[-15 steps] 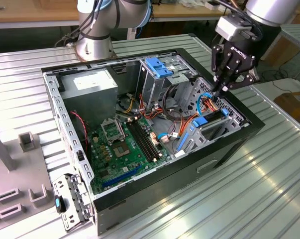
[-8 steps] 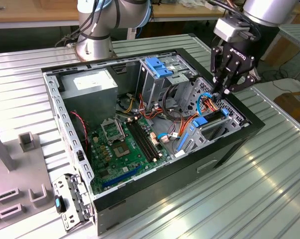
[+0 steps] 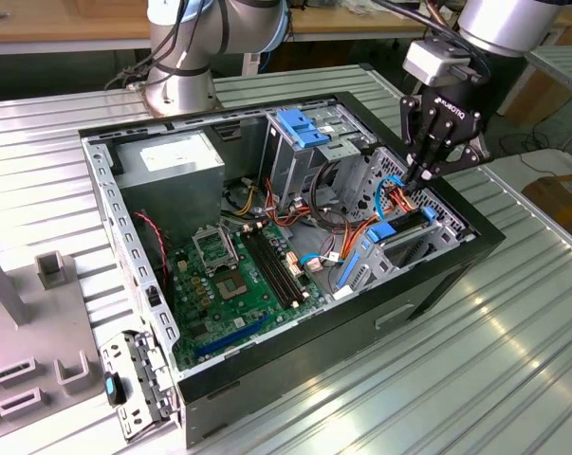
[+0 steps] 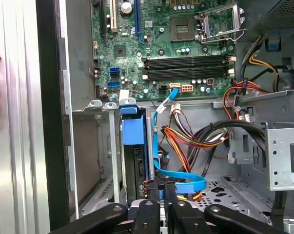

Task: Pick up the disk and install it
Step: 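Insert the second disk wire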

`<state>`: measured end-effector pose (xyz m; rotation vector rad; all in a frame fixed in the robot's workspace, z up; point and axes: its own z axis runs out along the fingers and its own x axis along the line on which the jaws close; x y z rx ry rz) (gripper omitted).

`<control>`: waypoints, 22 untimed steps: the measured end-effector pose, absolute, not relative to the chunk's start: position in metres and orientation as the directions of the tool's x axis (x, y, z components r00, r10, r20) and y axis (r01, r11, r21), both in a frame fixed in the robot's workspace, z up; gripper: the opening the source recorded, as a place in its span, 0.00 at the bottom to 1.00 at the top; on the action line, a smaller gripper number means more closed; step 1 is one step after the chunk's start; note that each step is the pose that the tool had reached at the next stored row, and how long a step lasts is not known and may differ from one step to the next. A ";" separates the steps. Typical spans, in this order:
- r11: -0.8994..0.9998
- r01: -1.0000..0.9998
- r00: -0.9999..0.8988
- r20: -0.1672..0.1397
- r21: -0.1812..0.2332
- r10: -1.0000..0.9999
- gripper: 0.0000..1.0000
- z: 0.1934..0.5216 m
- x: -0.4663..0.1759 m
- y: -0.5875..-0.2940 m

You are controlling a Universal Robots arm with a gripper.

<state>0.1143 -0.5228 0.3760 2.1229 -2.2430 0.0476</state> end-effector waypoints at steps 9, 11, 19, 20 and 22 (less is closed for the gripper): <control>0.051 -0.999 -0.052 -0.043 0.019 -0.998 0.16 0.372 0.112 -0.551; 0.046 -0.999 -0.047 -0.045 0.018 -0.998 0.16 0.371 0.110 -0.553; 0.026 -0.999 -0.024 -0.047 -0.042 -0.999 0.16 0.367 0.100 -0.556; 0.024 -0.999 -0.022 -0.047 -0.046 -0.999 0.16 0.366 0.099 -0.556; 0.011 -0.997 -0.007 -0.048 -0.074 -0.999 0.16 0.365 0.097 -0.556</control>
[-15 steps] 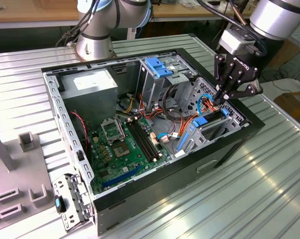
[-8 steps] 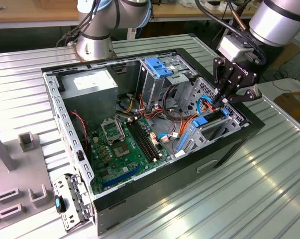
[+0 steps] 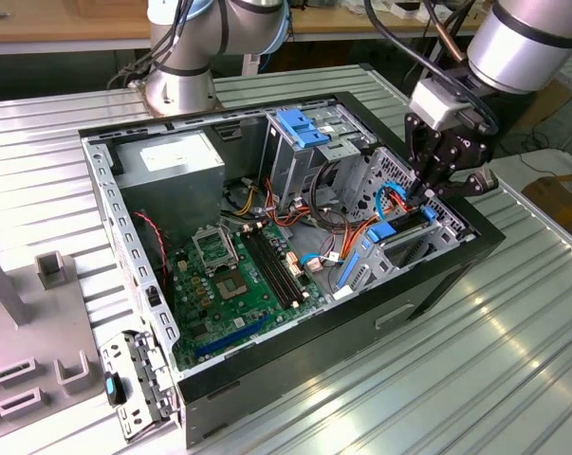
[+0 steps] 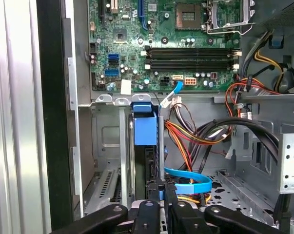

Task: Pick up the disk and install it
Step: 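Insert the second disk wire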

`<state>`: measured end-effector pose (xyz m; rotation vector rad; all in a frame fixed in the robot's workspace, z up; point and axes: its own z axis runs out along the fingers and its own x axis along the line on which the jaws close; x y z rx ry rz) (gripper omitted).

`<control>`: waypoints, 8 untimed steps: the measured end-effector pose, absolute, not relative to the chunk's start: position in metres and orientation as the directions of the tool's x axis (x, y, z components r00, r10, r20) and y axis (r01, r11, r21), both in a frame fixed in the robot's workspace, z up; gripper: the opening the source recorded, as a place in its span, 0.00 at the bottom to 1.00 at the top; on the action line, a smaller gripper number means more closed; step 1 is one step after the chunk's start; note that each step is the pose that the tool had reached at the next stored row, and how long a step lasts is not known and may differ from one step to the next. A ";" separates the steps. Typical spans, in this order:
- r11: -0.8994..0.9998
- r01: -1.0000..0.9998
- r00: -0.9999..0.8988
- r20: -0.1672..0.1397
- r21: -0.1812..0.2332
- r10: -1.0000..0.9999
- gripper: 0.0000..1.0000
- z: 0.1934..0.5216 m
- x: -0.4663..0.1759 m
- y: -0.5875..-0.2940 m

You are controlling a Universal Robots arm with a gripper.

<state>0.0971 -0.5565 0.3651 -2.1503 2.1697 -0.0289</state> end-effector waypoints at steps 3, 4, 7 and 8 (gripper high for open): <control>0.003 -0.997 0.001 -0.049 -0.083 -0.999 0.16 0.364 0.094 -0.557; -0.003 -0.996 0.007 -0.049 -0.084 -0.999 0.16 0.365 0.091 -0.557; -0.008 -0.996 0.012 -0.051 -0.093 -0.999 0.16 0.363 0.087 -0.557; -0.010 -0.996 0.015 -0.051 -0.093 -0.999 0.16 0.363 0.086 -0.557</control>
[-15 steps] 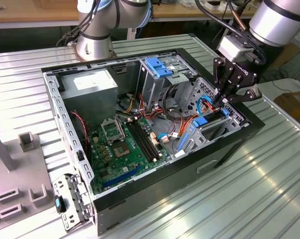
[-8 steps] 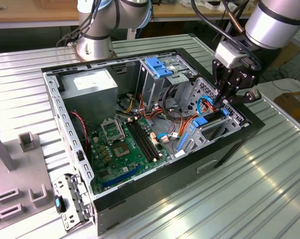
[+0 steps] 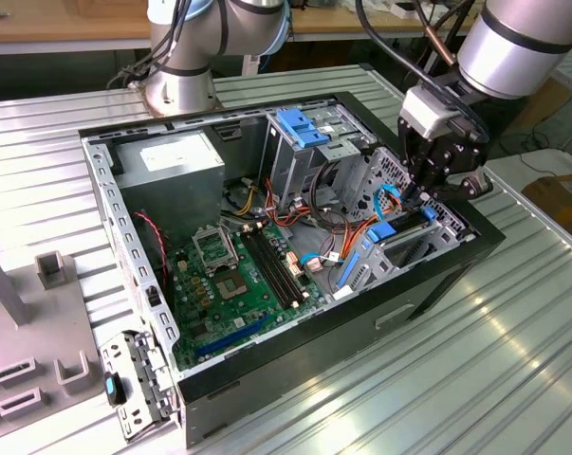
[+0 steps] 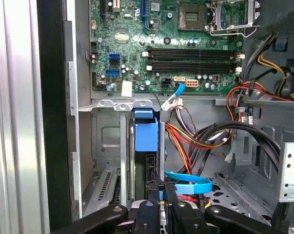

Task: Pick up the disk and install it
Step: 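Insert the second disk wire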

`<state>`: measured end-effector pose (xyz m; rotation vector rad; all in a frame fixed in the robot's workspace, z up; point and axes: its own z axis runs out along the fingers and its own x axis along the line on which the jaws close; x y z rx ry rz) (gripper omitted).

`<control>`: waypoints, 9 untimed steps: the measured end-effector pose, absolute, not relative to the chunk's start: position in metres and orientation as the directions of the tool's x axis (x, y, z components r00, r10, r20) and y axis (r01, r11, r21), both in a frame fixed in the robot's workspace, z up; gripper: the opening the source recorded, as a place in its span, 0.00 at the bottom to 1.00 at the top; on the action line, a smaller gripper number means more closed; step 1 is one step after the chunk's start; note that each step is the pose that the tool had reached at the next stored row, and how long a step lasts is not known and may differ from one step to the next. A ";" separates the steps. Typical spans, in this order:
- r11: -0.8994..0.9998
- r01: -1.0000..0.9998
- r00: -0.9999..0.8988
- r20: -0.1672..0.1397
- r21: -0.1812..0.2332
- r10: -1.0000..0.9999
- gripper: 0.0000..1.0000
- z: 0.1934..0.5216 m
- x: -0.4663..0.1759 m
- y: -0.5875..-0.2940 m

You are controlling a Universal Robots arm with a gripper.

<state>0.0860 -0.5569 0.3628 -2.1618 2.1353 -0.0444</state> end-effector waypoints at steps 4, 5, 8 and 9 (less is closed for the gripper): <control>-0.036 -0.995 0.041 -0.052 -0.093 -0.998 0.16 0.359 0.086 -0.558; -0.036 -0.995 0.041 -0.052 -0.093 -0.998 0.16 0.358 0.086 -0.559; -0.025 -0.995 0.030 -0.051 -0.094 -0.998 0.16 0.355 0.086 -0.559; -0.020 -0.995 0.025 -0.051 -0.094 -0.998 0.16 0.355 0.086 -0.559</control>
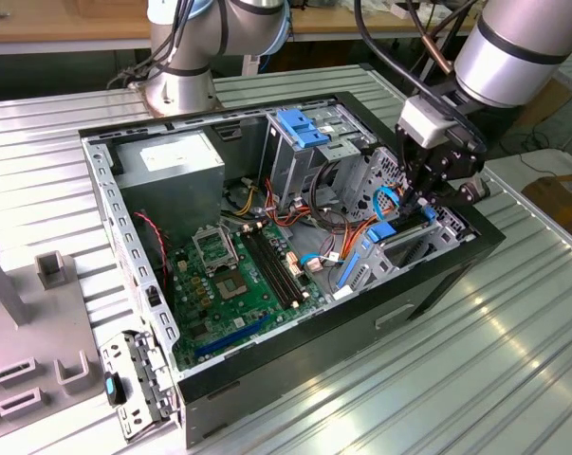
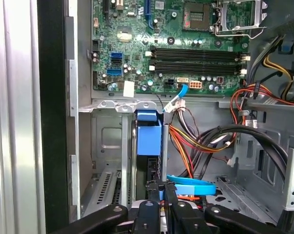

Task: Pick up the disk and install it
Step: 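Insert the second disk wire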

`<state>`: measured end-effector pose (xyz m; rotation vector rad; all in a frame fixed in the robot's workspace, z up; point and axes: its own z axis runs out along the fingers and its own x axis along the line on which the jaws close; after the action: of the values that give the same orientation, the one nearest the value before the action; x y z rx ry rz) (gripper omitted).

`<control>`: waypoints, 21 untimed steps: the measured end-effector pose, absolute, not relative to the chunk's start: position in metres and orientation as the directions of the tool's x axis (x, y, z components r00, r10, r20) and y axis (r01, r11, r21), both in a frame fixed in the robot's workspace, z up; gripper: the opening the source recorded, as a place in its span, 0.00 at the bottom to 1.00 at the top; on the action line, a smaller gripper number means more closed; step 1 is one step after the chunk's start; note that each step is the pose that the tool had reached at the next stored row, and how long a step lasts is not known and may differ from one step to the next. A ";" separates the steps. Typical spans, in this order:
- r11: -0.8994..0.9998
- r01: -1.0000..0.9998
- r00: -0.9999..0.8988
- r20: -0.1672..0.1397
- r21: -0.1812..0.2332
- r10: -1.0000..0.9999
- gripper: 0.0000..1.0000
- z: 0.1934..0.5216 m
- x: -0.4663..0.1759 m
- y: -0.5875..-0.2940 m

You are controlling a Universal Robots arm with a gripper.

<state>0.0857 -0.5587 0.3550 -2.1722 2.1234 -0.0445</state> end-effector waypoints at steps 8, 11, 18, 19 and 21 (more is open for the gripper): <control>-0.007 -0.995 0.015 -0.079 -0.095 -0.997 0.16 0.354 0.086 -0.569; -0.004 -0.995 0.014 -0.103 -0.095 -0.995 0.16 0.353 0.086 -0.571; -0.002 -0.995 0.014 -0.120 -0.095 -0.993 0.16 0.350 0.086 -0.573; -0.002 -0.995 0.014 -0.124 -0.099 -0.992 0.16 0.349 0.085 -0.573; -0.002 -0.995 0.015 -0.130 -0.103 -0.991 0.16 0.349 0.085 -0.573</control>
<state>0.0850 -0.5732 0.3488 -2.1131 2.0957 0.0304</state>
